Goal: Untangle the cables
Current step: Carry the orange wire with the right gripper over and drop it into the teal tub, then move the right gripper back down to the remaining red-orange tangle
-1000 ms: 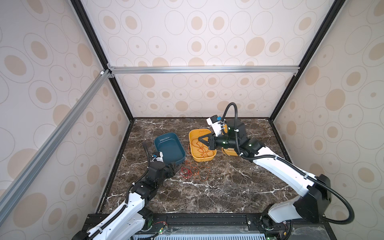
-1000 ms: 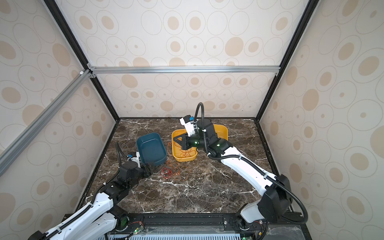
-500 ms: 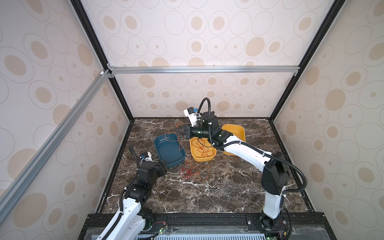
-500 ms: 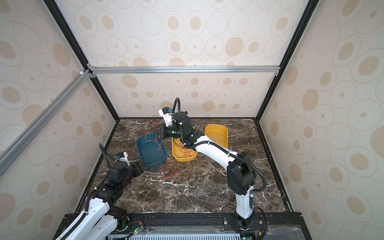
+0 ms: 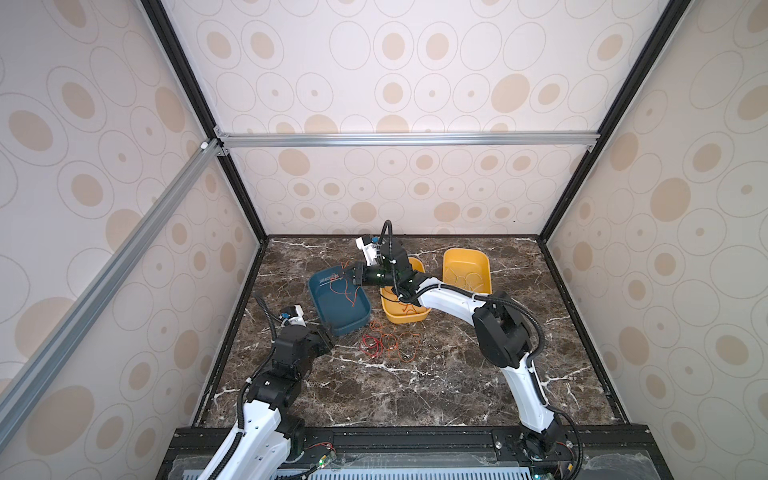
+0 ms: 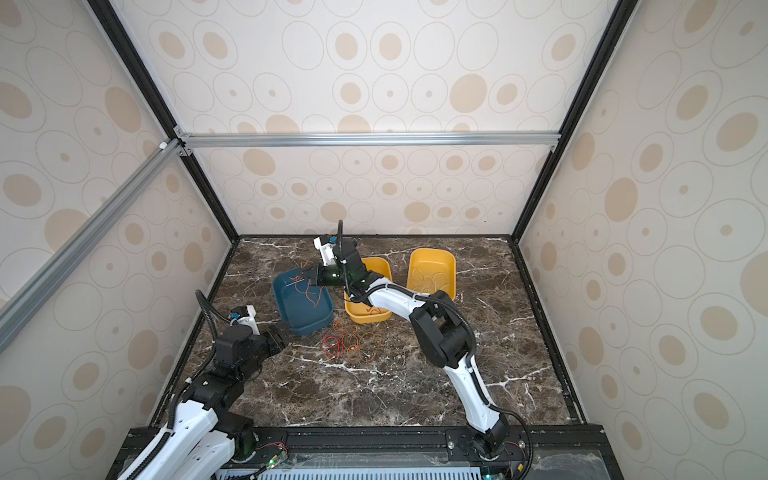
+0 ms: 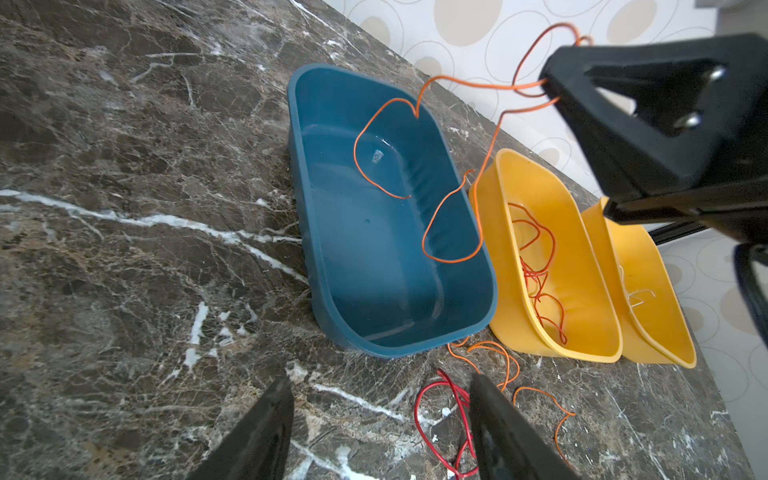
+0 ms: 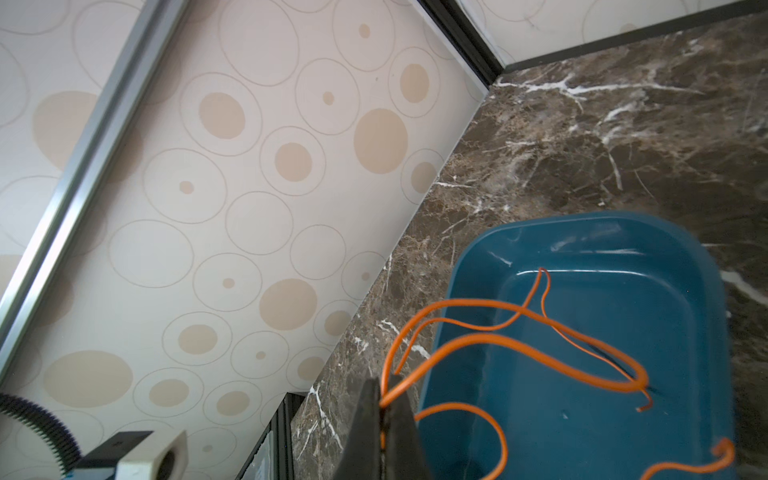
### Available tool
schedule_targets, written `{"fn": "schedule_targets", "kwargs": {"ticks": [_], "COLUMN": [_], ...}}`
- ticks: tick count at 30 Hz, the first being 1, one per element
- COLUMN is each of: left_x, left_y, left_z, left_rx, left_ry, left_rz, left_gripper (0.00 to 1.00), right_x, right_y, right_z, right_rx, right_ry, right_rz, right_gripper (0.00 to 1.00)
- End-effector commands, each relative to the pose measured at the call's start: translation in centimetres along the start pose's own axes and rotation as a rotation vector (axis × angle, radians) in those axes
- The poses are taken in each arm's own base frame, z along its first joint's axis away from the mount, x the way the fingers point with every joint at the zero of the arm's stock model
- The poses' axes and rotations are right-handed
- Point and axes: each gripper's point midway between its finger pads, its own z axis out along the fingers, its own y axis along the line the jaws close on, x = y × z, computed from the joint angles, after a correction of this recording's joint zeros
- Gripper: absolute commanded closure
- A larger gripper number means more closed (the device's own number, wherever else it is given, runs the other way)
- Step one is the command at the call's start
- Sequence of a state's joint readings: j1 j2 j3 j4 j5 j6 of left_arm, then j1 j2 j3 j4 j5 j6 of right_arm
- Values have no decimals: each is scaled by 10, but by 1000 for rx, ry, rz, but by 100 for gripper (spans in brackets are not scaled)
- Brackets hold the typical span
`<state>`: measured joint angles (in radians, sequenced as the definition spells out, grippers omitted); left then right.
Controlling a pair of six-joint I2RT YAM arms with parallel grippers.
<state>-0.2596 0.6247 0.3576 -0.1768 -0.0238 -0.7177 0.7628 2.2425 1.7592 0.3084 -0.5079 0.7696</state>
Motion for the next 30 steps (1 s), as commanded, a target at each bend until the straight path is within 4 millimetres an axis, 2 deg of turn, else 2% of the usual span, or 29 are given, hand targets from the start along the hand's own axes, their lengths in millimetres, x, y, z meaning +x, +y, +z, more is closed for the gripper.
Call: {"fn": "schedule_targets", "kwargs": {"ticks": [1, 5, 8, 12, 25, 30], "left_x": [2, 3, 3, 4, 8, 17], "left_y": [3, 0, -2, -3, -11, -27], "left_z": [1, 2, 2, 3, 7, 9], "left_rx": [-5, 16, 23, 29, 79, 167], "left_ry": [5, 9, 10, 16, 33, 78], "left_rz": [-14, -15, -16, -13, -21, -8], "left_gripper": [33, 33, 33, 33, 33, 33], "right_x": [6, 21, 29, 30, 26, 32], "right_y": [-2, -12, -10, -9, 15, 14], "right_z": [0, -1, -2, -11, -55, -83], "right_rx": [45, 106, 137, 192, 200, 221], "right_ry": [-4, 33, 72, 81, 57, 64], "right_rz": [-4, -23, -51, -95, -175, -175], "right_gripper": [98, 93, 79, 64, 62, 62]}}
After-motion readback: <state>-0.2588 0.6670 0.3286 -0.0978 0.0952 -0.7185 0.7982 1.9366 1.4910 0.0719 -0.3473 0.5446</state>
